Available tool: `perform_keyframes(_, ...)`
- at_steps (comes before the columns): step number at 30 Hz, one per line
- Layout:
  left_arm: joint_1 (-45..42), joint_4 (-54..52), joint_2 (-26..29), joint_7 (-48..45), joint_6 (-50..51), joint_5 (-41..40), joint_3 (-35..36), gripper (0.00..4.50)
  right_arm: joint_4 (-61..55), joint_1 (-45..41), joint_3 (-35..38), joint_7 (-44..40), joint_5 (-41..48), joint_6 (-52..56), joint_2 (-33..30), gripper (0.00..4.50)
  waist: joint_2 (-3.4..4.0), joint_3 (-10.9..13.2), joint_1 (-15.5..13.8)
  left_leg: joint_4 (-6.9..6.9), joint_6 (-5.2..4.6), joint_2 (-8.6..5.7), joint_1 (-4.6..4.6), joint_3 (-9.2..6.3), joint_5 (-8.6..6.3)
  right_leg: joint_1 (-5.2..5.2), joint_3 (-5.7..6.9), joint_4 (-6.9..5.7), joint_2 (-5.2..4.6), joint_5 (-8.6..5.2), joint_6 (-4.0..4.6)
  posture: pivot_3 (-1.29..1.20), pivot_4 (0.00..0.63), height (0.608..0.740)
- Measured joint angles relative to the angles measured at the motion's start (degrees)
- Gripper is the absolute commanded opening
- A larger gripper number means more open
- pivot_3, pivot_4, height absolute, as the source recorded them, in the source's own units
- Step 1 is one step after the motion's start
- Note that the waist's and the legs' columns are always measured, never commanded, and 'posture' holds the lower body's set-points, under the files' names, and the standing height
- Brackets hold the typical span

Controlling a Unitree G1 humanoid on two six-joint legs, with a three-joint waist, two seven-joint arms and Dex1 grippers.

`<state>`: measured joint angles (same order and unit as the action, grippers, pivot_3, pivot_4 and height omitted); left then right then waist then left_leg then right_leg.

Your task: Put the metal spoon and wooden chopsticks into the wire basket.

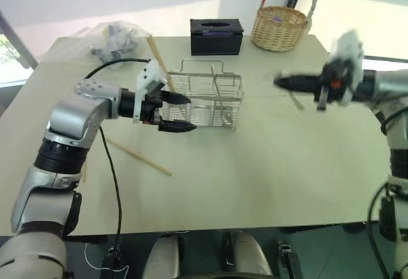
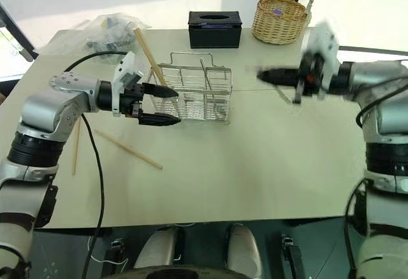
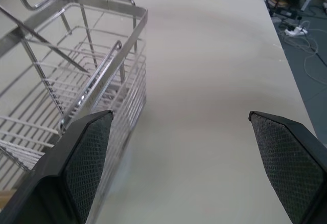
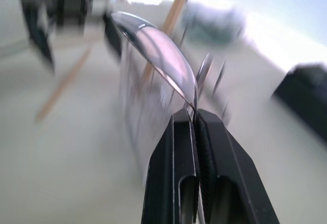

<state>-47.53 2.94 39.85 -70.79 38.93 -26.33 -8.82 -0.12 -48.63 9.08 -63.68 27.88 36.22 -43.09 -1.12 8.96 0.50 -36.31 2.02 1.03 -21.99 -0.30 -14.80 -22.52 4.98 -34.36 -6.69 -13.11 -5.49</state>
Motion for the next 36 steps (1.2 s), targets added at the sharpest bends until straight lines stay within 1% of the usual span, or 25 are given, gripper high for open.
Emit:
perform_keyframes(4, -0.17, 0.38, 0.07, 0.14, -0.03, 0.00, 1.02, 4.50, -0.20, -5.91, 1.25, 11.63, 4.20, 6.65, 9.76, 0.06, 0.00, 0.00, 0.10, 0.00, 0.00, -0.02, -0.07, 0.01, 0.00, -0.03, 0.00, -0.13, -0.01, 0.01, 0.00, 0.00, 0.150, 0.706)
perform_keyframes(9, -0.26, 0.43, 0.33, 0.26, -0.02, 0.02, 1.39, 4.50, 0.29, -7.40, 0.40, 20.41, 5.00, 8.38, 17.65, 0.06, -0.02, -0.01, -0.22, -0.02, 0.00, -0.09, -0.21, -0.01, 0.00, -0.08, 0.00, -0.13, -0.05, 0.03, -0.03, 0.00, 0.150, 0.706)
perform_keyframes(14, -0.26, 0.21, 0.60, 1.03, 0.14, -0.07, 1.88, 4.50, 2.06, -7.17, -2.33, 23.42, 3.19, 4.78, 21.33, 0.06, -0.03, -0.02, 0.05, -0.02, -0.01, -0.09, -0.27, -0.03, 0.00, -0.14, 0.00, -0.14, -0.05, 0.04, -0.05, 0.00, 0.150, 0.706)
perform_keyframes(17, -0.26, -0.14, 1.08, 1.51, 0.49, -0.35, 3.18, 4.50, 4.81, -4.69, -3.67, 24.94, 0.71, 1.50, 22.24, 0.06, -0.05, -0.03, 0.17, -0.01, -0.01, -0.09, -0.26, -0.03, 0.00, -0.15, 0.00, -0.15, -0.05, 0.04, -0.05, 0.00, 0.150, 0.706)
perform_keyframes(20, -0.27, -0.36, 1.77, 2.29, 0.59, -0.40, 4.09, 4.50, 7.65, -1.89, -4.31, 27.64, -1.02, 0.56, 23.95, 0.99, -0.04, -0.02, 0.26, 0.00, -0.01, -0.09, -0.26, -0.02, 0.00, -0.19, -0.01, -0.18, -0.05, 0.04, -0.05, 0.00, 0.150, 0.706)
perform_keyframes(23, -0.28, -0.58, 1.84, 2.59, 0.68, -0.45, 4.14, 4.50, 8.17, -0.54, -4.38, 29.84, -1.96, 0.49, 24.71, 2.48, -0.04, -0.02, 0.21, 0.02, -0.01, -0.09, -0.26, -0.03, 0.00, -0.20, -0.01, -0.20, -0.05, 0.04, -0.05, 0.00, 0.150, 0.706)
perform_keyframes(26, -0.28, -0.87, 2.07, 2.70, 0.76, -0.56, 4.55, 4.50, 7.63, 0.14, -4.29, 31.83, -2.50, 0.08, 24.74, 4.11, -0.04, -0.02, 0.23, 0.02, -0.01, -0.09, -0.27, -0.03, 0.00, -0.20, -0.01, -0.19, -0.05, 0.04, -0.05, 0.00, 0.150, 0.706)
perform_keyframes(27, -0.28, -0.87, 2.20, 2.71, 0.76, -0.56, 4.78, 4.50, 7.37, 0.23, -4.22, 32.25, -2.53, 0.10, 24.73, 4.48, -0.04, -0.02, 0.25, 0.02, -0.01, -0.09, -0.26, -0.03, 0.00, -0.21, -0.01, -0.20, -0.05, 0.04, -0.05, 0.00, 0.150, 0.706)
perform_keyframes(29, -0.31, -0.87, 2.34, 2.86, 0.74, -0.55, 5.23, 4.50, 6.49, 0.24, -3.70, 32.98, -2.31, 0.25, 24.47, 4.48, -0.03, -0.02, 0.26, 0.02, -0.01, -0.09, -0.26, -0.03, 0.00, -0.21, -0.01, -0.20, -0.04, 0.04, -0.05, 0.00, 0.150, 0.706)
perform_keyframes(32, -0.32, -0.84, 2.33, 3.71, 0.80, -0.63, 5.80, 4.50, 4.64, 0.07, -2.90, 32.48, -1.52, 1.00, 22.45, 4.48, -0.03, -0.02, 0.13, 0.01, -0.01, -0.09, -0.27, -0.03, 0.00, -0.20, -0.01, -0.19, -0.05, 0.04, -0.05, 0.00, 0.150, 0.706)
perform_keyframes(34, -0.31, -0.87, 2.33, 4.87, 1.16, -0.97, 7.28, 4.50, 3.47, -0.92, -2.39, 30.57, -0.12, 1.38, 20.08, 4.48, -0.01, -0.01, 0.18, 0.02, -0.02, -0.09, -0.27, -0.03, 0.00, -0.21, -0.02, -0.18, -0.05, 0.04, -0.05, 0.00, 0.150, 0.706)
perform_keyframes(36, -0.30, -1.28, 2.33, 6.97, 2.36, -1.89, 9.51, 4.50, 0.43, -2.25, -1.43, 26.81, 2.39, 2.39, 16.45, 4.48, 0.00, 0.00, 0.18, 0.06, -0.02, -0.09, -0.27, -0.06, 0.00, -0.22, -0.02, -0.18, -0.04, 0.03, -0.05, 0.00, 0.150, 0.706)
